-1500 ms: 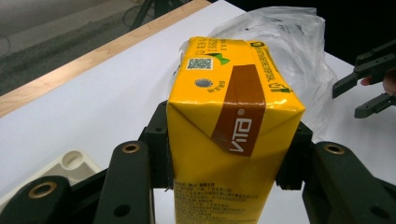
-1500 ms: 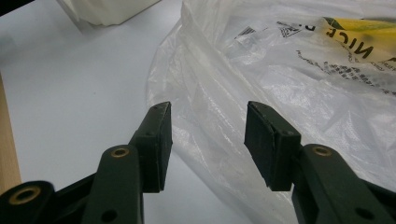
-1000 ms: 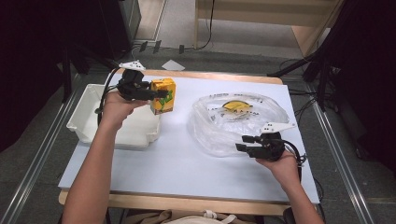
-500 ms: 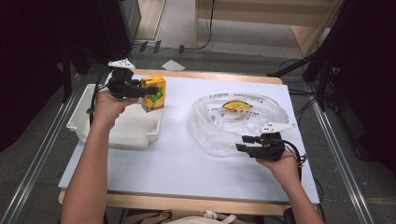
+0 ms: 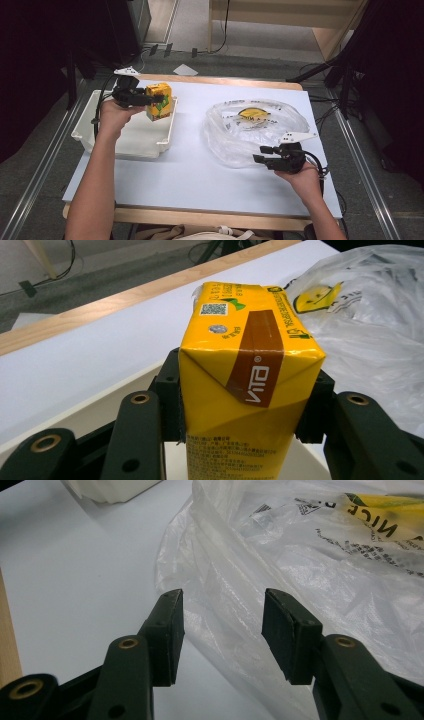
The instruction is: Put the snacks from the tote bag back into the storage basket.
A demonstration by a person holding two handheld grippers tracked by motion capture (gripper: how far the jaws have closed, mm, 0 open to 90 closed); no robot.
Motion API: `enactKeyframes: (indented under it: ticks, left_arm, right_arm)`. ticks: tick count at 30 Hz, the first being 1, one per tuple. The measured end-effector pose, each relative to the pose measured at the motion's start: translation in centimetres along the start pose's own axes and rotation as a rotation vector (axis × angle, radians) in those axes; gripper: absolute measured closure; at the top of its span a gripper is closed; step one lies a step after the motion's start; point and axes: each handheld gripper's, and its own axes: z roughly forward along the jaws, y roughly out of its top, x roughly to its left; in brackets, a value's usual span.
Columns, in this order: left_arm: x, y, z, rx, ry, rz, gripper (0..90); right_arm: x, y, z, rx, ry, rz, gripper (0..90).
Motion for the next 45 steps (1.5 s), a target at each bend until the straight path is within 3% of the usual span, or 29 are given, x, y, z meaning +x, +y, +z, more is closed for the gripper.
enactKeyframes:
  ticks: [8, 19, 26, 33, 38, 45]
  left_arm:
    - [0.7, -0.9, 1.3, 0.001, 0.02, -0.017, 52.8]
    - [1.0, -2.1, 3.5, 0.01, 0.069, 0.025, 52.8]
    - [1.2, -2.9, 4.3, 0.015, 0.074, 0.034, 52.7]
    - [1.2, -3.6, 4.5, 0.01, 0.07, 0.035, 52.6]
    - [0.8, -4.0, 4.2, 0.03, 0.079, 0.068, 52.2]
    - [0.9, -4.6, 3.8, 0.045, 0.082, 0.046, 51.8]
  right_arm:
    - [0.0, -0.2, -0.1, -0.004, -0.002, 0.003, 52.6]
    - [0.0, -0.2, -0.1, -0.001, -0.003, 0.006, 52.6]
    - [0.0, -0.3, -0.1, 0.0, -0.004, 0.003, 52.6]
    - [0.0, -0.3, -0.2, 0.0, -0.005, 0.004, 52.6]
    - [0.0, -0.3, -0.2, 0.0, -0.005, 0.003, 52.6]
    - [0.0, -0.2, -0.2, 0.001, -0.006, 0.005, 52.6]
